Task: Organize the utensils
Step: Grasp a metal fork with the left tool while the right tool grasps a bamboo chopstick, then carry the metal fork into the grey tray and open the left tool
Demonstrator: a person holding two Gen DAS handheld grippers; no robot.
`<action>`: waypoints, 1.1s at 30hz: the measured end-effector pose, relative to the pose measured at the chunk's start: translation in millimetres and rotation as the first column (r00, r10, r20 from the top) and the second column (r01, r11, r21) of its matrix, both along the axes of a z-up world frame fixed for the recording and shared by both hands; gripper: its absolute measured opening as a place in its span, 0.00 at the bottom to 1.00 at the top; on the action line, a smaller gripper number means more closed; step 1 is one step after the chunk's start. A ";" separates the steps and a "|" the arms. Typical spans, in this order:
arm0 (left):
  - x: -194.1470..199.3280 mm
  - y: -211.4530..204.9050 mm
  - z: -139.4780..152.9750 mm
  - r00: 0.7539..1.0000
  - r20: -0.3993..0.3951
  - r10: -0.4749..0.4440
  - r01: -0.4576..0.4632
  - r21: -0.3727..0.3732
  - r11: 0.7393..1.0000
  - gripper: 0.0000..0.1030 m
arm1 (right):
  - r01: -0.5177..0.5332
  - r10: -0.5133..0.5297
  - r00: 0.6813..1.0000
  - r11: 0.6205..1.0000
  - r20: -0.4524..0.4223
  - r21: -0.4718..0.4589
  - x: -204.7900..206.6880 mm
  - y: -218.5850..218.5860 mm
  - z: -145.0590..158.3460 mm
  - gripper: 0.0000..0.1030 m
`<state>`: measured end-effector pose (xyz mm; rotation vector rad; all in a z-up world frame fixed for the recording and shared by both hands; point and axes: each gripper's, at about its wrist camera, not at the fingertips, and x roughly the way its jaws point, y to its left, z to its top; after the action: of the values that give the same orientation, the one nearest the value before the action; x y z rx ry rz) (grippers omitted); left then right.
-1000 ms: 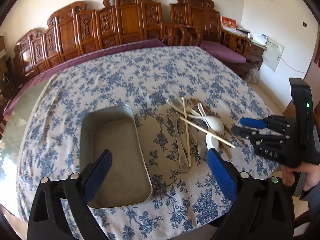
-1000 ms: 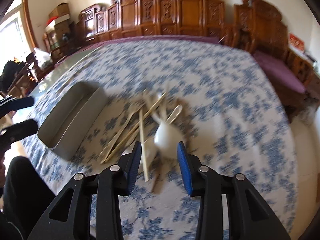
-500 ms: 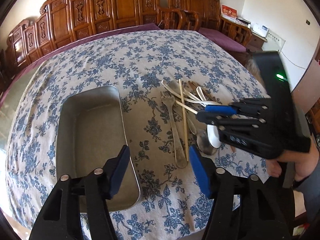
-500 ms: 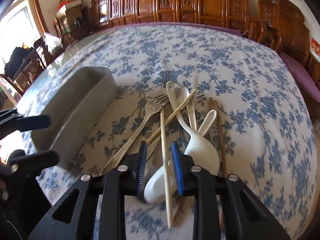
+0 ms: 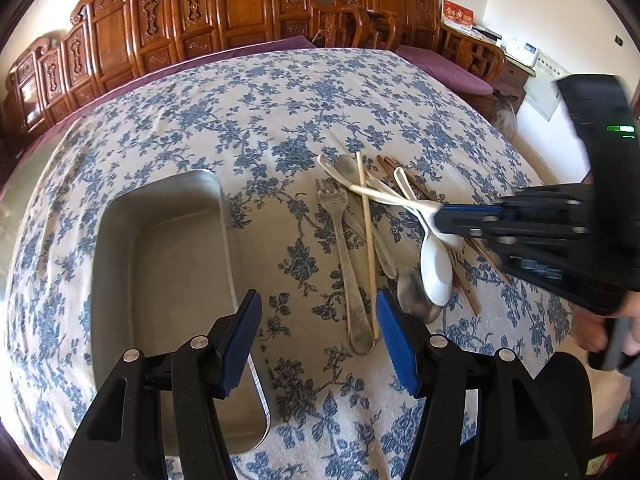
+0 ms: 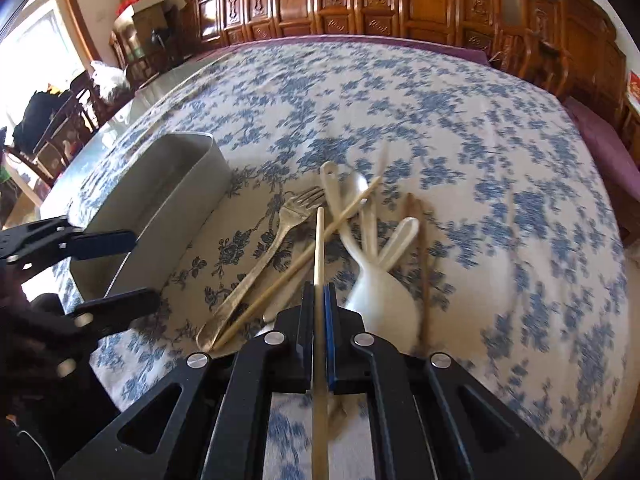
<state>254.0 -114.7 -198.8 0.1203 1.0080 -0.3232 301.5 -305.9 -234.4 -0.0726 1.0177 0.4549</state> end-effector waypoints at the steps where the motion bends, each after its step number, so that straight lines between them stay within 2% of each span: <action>1: 1.8 -1.6 -0.9 1.000 -0.002 -0.003 0.003 -0.001 1.000 0.55 | 0.007 -0.007 1.000 1.000 0.007 -0.008 -2.6 -3.7 2.5 0.06; 3: 6.8 -5.5 -3.1 1.000 -0.010 -0.010 0.010 -0.002 1.000 0.52 | 0.037 -0.037 0.999 0.999 0.024 -0.012 -12.3 -17.2 9.2 0.06; 7: 23.3 -15.2 -13.0 0.999 -0.044 -0.020 0.020 -0.005 1.000 0.39 | 0.094 -0.094 0.995 0.995 0.043 0.017 -25.9 -40.7 13.1 0.06; 11: 40.6 -25.6 -24.9 0.997 -0.079 -0.025 0.025 0.002 1.000 0.30 | 0.130 -0.131 0.990 0.991 0.052 0.024 -30.6 -54.7 12.1 0.06; 15: 55.6 -33.8 -37.5 0.994 -0.112 -0.009 0.012 0.027 1.000 0.15 | 0.158 -0.161 0.984 0.987 0.081 0.037 -31.1 -63.2 13.3 0.06; 21: 71.5 -43.3 -52.0 0.987 -0.159 0.005 -0.001 0.024 1.000 0.14 | 0.172 -0.175 0.981 0.984 0.077 0.047 -30.1 -70.6 11.0 0.06; 25: 76.7 -48.3 -53.6 0.988 -0.155 0.018 -0.010 0.050 0.999 0.14 | 0.174 -0.178 0.981 0.983 0.078 0.058 -30.5 -72.1 13.3 0.06; 27: 78.0 -49.7 -54.0 0.989 -0.147 0.023 -0.011 0.079 0.997 0.07 | 0.168 -0.173 0.982 0.984 0.079 0.062 -30.9 -70.8 14.7 0.06; 33: 70.5 -41.9 -48.7 0.990 -0.136 0.020 -0.008 0.084 0.996 0.06 | 0.158 -0.163 0.983 0.985 0.081 0.062 -32.7 -66.5 15.5 0.06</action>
<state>324.5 -156.6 -247.5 0.1685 1.1583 -0.2791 268.8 -372.4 -218.9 0.0390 0.9182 0.3292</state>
